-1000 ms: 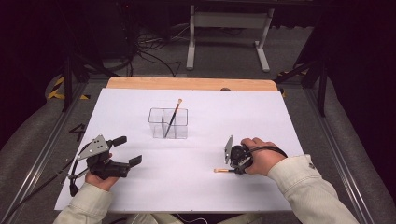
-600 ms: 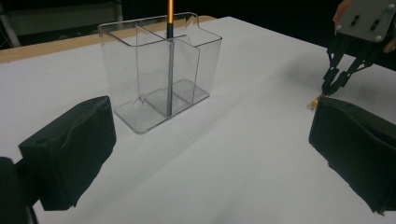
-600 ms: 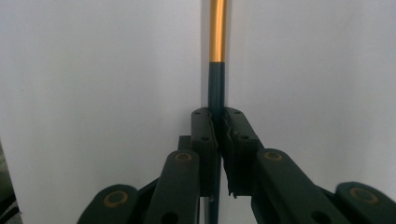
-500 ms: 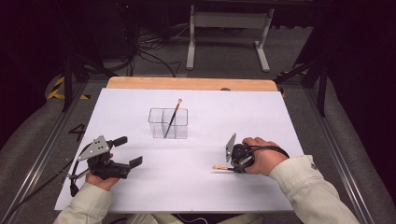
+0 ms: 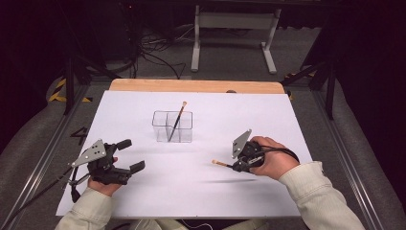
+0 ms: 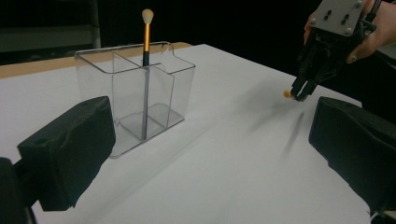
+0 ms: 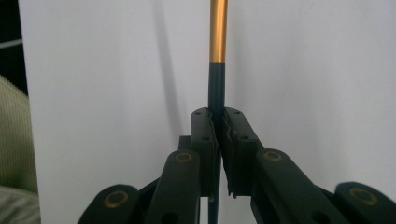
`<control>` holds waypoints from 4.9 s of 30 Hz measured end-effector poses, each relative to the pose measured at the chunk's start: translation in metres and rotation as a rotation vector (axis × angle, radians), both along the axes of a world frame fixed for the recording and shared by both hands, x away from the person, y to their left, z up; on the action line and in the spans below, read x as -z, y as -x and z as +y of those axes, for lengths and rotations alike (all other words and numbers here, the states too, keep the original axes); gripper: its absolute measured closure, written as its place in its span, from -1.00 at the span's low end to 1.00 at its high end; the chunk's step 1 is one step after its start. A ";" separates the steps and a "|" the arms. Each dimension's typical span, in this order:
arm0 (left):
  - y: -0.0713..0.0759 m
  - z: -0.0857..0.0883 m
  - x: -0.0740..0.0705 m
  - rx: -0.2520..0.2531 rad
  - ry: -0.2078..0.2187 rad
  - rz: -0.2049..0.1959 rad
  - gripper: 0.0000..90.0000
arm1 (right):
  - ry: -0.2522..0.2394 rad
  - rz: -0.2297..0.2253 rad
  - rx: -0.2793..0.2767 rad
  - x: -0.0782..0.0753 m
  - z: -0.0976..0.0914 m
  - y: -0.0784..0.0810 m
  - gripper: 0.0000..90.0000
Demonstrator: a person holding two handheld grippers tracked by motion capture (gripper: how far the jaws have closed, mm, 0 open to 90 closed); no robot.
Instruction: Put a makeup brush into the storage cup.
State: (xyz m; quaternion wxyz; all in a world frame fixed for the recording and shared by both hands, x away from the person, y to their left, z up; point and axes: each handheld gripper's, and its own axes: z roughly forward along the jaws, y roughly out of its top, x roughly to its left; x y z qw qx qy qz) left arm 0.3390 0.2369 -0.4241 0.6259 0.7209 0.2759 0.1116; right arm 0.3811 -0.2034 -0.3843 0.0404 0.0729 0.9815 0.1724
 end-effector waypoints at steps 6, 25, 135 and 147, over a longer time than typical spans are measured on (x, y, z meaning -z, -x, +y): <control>0.000 -0.001 0.000 0.013 0.007 -0.009 -0.96 | -0.109 -0.045 0.013 -0.007 -0.002 0.002 0.87; 0.002 -0.013 -0.005 0.056 0.004 -0.071 -0.93 | -0.480 -0.122 0.109 -0.009 -0.003 0.015 0.87; -0.011 -0.135 -0.037 0.193 -0.015 -0.036 0.85 | -1.104 -0.212 0.179 0.049 0.048 0.032 0.86; -0.015 -0.127 -0.046 0.144 -0.032 -0.071 0.85 | -1.104 -0.236 0.260 0.043 0.037 0.025 -0.19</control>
